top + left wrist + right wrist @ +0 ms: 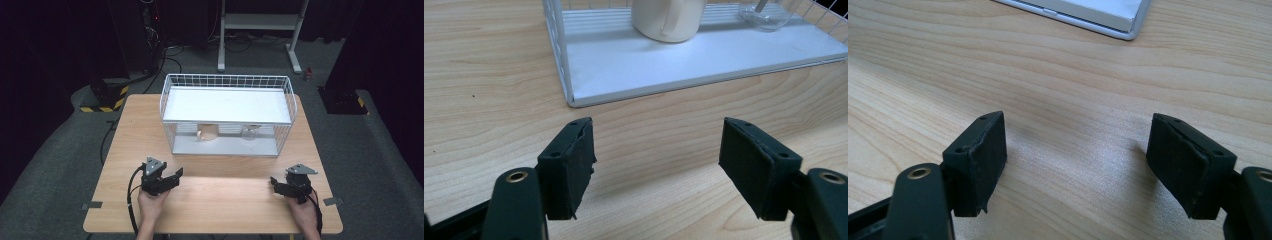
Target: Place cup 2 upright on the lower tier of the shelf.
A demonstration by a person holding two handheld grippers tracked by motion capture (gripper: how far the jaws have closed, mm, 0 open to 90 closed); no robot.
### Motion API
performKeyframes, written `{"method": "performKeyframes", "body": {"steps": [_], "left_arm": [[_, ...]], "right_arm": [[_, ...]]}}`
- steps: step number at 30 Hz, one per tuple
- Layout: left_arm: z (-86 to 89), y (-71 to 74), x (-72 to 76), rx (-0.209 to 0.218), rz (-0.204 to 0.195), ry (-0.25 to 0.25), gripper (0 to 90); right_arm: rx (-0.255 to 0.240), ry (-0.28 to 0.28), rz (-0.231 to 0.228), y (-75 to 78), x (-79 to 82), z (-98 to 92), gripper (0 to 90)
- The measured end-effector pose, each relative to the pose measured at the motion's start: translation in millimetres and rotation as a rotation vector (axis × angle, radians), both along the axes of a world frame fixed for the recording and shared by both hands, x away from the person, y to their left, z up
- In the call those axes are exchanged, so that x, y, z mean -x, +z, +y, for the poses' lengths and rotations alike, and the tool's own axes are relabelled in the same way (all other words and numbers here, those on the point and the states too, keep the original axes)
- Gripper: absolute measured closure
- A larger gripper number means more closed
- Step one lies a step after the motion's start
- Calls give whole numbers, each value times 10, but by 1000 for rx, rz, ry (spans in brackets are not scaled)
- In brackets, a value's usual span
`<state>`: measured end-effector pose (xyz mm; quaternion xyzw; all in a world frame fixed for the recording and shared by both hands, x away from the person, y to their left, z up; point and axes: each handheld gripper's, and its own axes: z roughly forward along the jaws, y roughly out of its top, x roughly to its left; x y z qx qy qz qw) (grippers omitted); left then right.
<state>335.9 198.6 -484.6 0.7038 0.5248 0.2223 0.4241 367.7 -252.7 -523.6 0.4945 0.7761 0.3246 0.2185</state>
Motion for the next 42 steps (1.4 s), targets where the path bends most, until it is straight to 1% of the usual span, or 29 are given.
{"method": "performKeyframes", "body": {"steps": [3,8,12,19,21,22,26,36,37,39,40,42], "left_arm": [[0,-14,6,-12,5,0,305],[-6,-46,13,-8,9,1,305],[-10,-79,15,-6,19,2,305],[-16,-124,20,-29,25,9,305],[-25,-138,22,-29,32,8,305],[-24,-142,22,-41,33,5,305],[-32,-172,18,-53,36,10,305],[-51,-239,4,-56,53,7,305],[-59,-249,0,-52,55,8,305],[-62,-266,-10,-61,60,5,306],[-69,-274,-12,-56,64,8,306],[-74,-287,-17,-68,63,12,306]], "right_arm": [[0,0,0,0,0,0,241],[0,-1,0,0,1,1,241],[0,0,0,0,1,1,241],[0,0,0,0,1,1,241],[0,0,0,0,1,1,241],[0,-1,0,0,1,1,241],[0,-1,0,0,1,1,241],[-1,-1,0,0,1,1,241],[-1,-1,0,0,2,1,241],[0,-1,0,0,1,1,241],[-1,-1,0,0,1,1,241],[0,-1,0,0,1,1,241]]}}
